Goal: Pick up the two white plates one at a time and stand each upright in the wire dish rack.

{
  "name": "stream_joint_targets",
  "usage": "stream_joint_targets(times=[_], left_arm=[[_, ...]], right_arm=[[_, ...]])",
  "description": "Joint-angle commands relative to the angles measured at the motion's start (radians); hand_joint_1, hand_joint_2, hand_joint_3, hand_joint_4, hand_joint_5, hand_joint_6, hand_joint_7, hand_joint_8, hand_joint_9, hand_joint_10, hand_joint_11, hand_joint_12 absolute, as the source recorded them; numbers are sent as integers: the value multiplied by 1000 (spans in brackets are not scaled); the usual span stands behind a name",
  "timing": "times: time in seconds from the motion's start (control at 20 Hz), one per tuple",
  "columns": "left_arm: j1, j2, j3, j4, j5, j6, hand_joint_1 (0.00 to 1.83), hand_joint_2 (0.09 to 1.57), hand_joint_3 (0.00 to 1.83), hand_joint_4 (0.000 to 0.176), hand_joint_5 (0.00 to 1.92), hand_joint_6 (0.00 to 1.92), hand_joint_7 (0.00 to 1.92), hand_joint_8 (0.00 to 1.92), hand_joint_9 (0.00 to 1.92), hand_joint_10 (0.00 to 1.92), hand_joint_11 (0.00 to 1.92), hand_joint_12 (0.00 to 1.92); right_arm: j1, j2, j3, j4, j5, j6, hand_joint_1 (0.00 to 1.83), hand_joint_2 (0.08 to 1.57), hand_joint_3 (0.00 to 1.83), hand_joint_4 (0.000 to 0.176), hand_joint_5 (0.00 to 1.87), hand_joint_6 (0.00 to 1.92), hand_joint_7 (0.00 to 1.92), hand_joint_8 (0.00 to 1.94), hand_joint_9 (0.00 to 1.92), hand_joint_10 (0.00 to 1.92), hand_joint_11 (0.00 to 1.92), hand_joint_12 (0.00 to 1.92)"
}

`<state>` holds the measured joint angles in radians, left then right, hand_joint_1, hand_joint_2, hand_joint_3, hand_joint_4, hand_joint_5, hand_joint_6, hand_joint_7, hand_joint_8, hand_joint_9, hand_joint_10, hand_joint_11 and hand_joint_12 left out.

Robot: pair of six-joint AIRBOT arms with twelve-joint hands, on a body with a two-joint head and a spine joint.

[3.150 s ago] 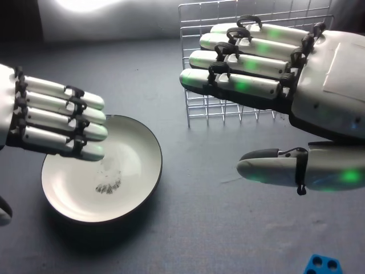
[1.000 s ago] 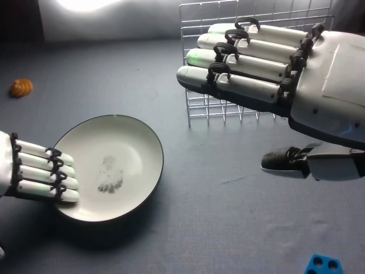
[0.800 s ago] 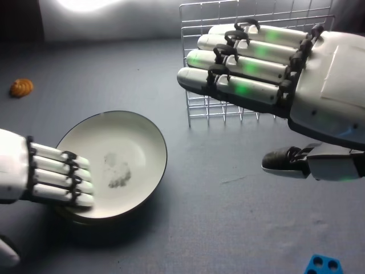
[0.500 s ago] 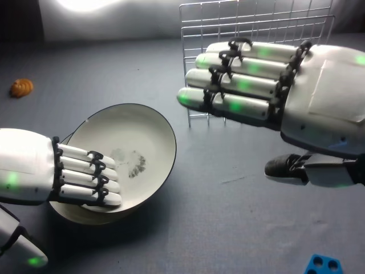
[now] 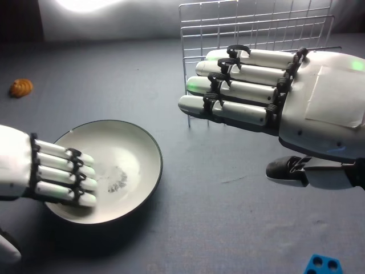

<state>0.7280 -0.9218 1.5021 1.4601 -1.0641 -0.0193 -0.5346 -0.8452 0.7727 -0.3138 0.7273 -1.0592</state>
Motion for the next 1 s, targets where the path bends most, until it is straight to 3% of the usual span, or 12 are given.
stream_joint_targets(times=[0.0,0.3,0.95], left_arm=[[-8,8,3,-55,-62,-7,0,1149,1,0,73,12,33,9,0,0,0,0],[-32,0,52,-54,-78,-12,0,1141,0,0,55,0,17,0,0,0,0,0],[-14,-45,158,-37,-93,-18,0,1140,0,0,87,7,61,9,33,9,13,6]], right_arm=[[5,0,-5,15,121,-5,1116,1009,3,0,60,10,0,0,0,0,0,176],[5,0,-5,15,124,-5,1115,1027,3,0,31,7,0,0,0,0,0,100],[5,1,-5,15,135,-5,1142,1023,0,0,56,7,0,0,0,0,0,140]])
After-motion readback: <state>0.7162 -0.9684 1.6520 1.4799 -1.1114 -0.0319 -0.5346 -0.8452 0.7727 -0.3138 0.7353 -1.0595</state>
